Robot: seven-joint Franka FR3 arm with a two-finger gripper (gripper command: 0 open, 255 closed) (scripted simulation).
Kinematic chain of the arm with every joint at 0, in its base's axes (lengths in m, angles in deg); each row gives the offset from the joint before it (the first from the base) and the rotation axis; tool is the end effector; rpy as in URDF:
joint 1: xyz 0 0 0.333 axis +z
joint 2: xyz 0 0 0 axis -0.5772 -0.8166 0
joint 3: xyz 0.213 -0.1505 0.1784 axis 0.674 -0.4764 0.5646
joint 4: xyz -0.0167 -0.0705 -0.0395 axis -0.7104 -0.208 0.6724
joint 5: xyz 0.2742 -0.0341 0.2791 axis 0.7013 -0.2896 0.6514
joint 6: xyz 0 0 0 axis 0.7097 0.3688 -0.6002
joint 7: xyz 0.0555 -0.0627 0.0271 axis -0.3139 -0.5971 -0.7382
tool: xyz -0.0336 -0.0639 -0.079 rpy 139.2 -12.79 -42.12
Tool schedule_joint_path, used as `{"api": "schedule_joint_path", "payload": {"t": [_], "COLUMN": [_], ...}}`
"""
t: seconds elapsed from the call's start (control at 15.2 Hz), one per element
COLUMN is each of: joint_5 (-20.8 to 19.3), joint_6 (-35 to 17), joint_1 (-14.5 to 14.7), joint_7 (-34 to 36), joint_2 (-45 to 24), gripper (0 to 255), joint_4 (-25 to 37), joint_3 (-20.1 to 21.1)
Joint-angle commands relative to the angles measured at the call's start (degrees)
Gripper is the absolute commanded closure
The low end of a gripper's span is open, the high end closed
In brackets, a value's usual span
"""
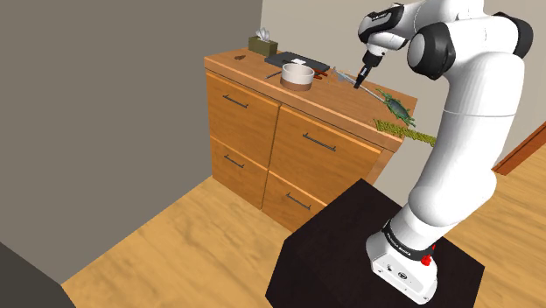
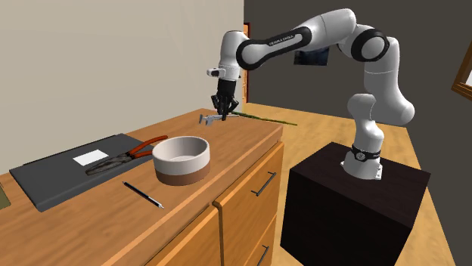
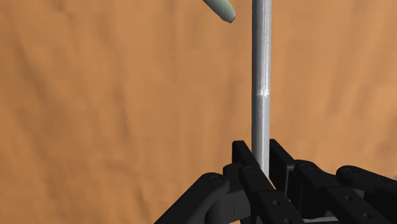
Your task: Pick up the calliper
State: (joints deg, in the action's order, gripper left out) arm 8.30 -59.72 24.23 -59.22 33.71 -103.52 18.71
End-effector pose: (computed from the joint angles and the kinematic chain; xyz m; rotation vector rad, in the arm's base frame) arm 0.5064 -0.4396 0.4587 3.0177 0.4212 0.2265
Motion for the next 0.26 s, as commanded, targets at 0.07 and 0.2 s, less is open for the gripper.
{"api": "schedule_joint_path", "payload": {"t": [0.07, 0.2], "joint_5": [-0.6, -0.6], "joint_6": [2.0, 2.1], "joint_1": [0.1, 0.1], "joint_7": [0.5, 0.5], "joint_2": [0.6, 0.6], "gripper": [255, 255], "joint_4": [1.5, 1.6], "joint_3": [-0.2, -0.3]}}
